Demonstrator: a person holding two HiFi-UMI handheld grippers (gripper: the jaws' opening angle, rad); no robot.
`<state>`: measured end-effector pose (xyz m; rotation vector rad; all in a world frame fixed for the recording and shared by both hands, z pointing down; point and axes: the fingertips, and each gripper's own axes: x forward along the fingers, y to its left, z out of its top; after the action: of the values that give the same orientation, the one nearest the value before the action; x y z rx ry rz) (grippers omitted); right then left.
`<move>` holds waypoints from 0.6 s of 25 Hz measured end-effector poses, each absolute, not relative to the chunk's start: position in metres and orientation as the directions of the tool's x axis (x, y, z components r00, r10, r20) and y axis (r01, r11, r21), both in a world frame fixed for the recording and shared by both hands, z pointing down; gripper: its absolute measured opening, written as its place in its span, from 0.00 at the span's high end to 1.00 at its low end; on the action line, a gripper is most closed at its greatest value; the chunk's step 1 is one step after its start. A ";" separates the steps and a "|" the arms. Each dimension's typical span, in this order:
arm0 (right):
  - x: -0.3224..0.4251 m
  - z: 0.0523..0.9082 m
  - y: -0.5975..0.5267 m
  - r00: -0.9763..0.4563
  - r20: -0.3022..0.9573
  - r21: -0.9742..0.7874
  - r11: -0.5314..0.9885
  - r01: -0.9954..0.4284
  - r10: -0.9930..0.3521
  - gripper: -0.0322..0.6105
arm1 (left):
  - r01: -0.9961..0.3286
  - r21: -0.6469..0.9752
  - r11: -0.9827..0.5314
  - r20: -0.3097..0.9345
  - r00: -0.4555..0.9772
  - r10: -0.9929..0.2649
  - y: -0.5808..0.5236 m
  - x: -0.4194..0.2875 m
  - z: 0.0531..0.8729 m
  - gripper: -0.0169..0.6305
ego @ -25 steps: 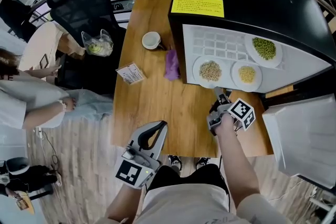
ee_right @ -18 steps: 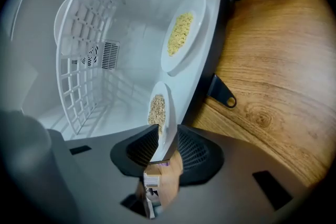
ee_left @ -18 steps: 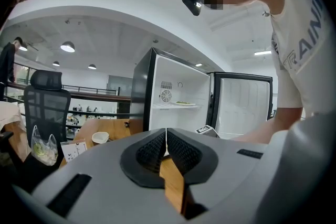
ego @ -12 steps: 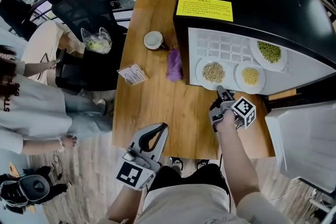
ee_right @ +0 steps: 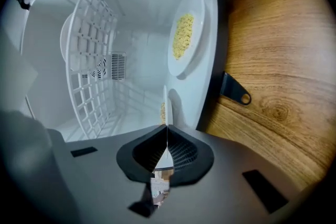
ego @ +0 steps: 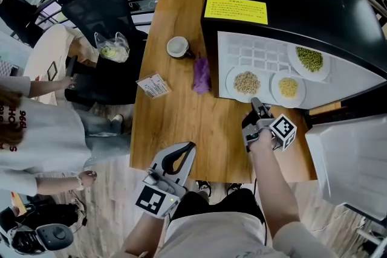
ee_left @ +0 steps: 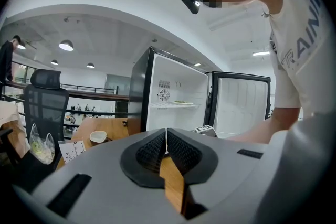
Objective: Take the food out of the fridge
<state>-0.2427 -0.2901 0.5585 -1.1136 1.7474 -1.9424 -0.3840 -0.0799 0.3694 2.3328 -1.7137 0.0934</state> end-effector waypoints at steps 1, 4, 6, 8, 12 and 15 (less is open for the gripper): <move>-0.242 0.555 -0.291 -0.657 0.322 -0.945 -0.197 -0.260 -0.682 0.91 | -0.946 0.158 -0.282 0.194 0.309 -0.931 -0.080 -0.382 0.370 0.95; -0.240 0.546 -0.291 -0.662 0.280 -0.957 -0.153 -0.245 -0.695 0.91 | -0.945 0.155 -0.288 0.189 0.315 -0.930 -0.079 -0.380 0.368 0.95; -0.238 0.539 -0.290 -0.667 0.258 -0.963 -0.130 -0.236 -0.699 0.91 | -0.943 0.157 -0.293 0.184 0.320 -0.930 -0.078 -0.378 0.366 0.95; -0.236 0.532 -0.287 -0.672 0.248 -0.965 -0.113 -0.238 -0.698 0.91 | -0.942 0.153 -0.298 0.180 0.323 -0.929 -0.077 -0.377 0.363 0.95; -0.229 0.514 -0.269 -0.687 0.223 -0.971 -0.091 -0.223 -0.691 0.91 | -0.939 0.149 -0.308 0.175 0.332 -0.927 -0.069 -0.373 0.357 0.95; -0.221 0.501 -0.252 -0.701 0.209 -0.973 -0.071 -0.222 -0.682 0.91 | -0.934 0.145 -0.328 0.168 0.350 -0.922 -0.068 -0.366 0.352 0.95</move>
<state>-0.2209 -0.2522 0.5006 -0.9711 1.8617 -1.8279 -0.3662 -0.0679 0.3519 2.3959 -1.6760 0.0813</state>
